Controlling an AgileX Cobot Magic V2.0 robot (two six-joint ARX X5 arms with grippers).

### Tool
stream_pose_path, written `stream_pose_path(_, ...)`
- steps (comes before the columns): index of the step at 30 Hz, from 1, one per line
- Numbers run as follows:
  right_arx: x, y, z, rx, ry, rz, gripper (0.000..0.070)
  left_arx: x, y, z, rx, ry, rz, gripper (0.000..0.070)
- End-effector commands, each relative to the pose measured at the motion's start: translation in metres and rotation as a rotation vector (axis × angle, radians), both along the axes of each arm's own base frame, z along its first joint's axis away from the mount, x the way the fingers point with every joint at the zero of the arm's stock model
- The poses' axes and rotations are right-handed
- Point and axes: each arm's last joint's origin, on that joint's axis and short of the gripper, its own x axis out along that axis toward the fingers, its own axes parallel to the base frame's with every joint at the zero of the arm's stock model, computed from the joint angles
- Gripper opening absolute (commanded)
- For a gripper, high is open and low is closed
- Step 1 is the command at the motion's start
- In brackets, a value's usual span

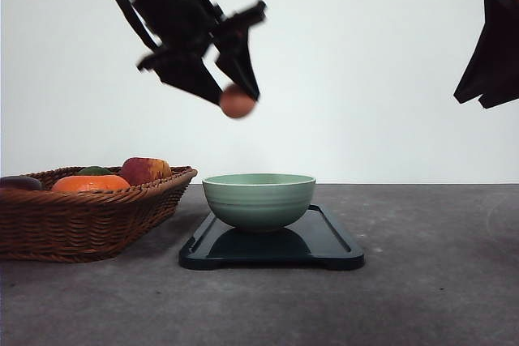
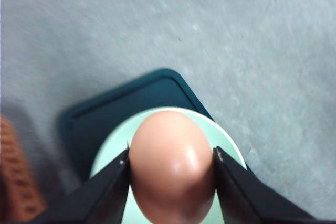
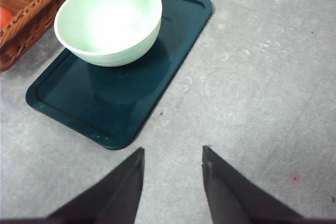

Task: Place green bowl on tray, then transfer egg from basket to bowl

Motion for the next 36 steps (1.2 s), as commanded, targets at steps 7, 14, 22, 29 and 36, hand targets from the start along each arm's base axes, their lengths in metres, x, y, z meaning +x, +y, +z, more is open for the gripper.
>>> stream_pose_path(7, 0.002, 0.001, 0.003, 0.000, -0.015, 0.007, 0.0215, 0.013, -0.025, -0.033, 0.042, 0.009, -0.005, 0.0218)
stream_pose_path(14, 0.001, 0.001, 0.003, 0.000, -0.013, 0.007, 0.0215, 0.020, -0.036, -0.063, 0.064, 0.041, -0.016, 0.0218)
stream_pose_path(22, 0.001, 0.001, 0.003, 0.000, -0.013, 0.007, 0.0215, 0.024, -0.041, -0.081, 0.077, 0.061, -0.021, 0.0218)
stream_pose_path(29, 0.001, 0.001, 0.002, -0.001, -0.011, 0.007, 0.0215, 0.025, -0.045, -0.085, 0.071, 0.050, -0.029, 0.0218)
stream_pose_path(36, 0.001, 0.001, 0.002, -0.001, -0.011, 0.007, 0.0215, 0.026, -0.046, -0.098, 0.091, 0.079, -0.029, 0.0226)
